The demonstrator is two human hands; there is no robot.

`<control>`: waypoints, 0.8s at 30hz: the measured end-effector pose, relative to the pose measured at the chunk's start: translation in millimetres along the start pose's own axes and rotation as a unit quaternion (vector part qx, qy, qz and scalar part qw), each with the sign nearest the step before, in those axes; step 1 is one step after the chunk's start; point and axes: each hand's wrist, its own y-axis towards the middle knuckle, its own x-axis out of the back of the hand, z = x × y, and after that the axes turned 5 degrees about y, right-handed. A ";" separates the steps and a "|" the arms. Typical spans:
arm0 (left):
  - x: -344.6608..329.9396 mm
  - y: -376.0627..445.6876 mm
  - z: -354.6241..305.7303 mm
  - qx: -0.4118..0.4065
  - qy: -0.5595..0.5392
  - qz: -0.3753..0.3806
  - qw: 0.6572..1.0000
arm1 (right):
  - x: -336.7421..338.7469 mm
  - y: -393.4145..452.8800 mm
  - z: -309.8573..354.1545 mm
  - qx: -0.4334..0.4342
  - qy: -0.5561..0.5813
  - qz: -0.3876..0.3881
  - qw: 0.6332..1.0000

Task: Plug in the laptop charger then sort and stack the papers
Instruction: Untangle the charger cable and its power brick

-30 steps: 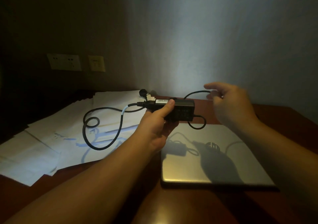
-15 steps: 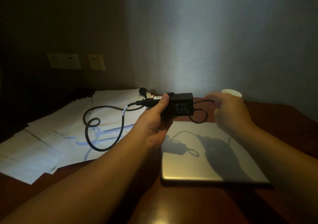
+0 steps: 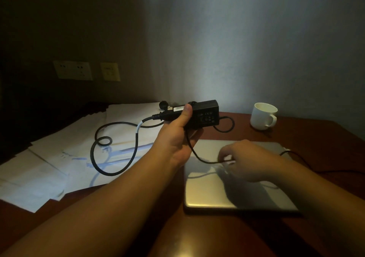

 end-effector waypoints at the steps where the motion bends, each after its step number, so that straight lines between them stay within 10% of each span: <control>1: -1.2 0.3 1.4 0.002 -0.014 -0.001 1.000 | -2.2 -0.2 4.8 0.006 -0.028 0.011 1.000; 4: -5.3 -0.8 6.2 0.003 -0.033 0.002 0.999 | -10.5 -0.1 21.1 0.022 -0.146 0.015 0.989; 11: -8.7 -1.7 6.7 0.001 0.001 0.004 1.000 | -18.1 -2.0 50.4 0.084 0.202 -0.076 0.973; 24: 6.4 -4.2 2.6 0.037 0.027 0.036 0.998 | 26.9 -14.6 50.2 0.039 0.230 -0.391 0.890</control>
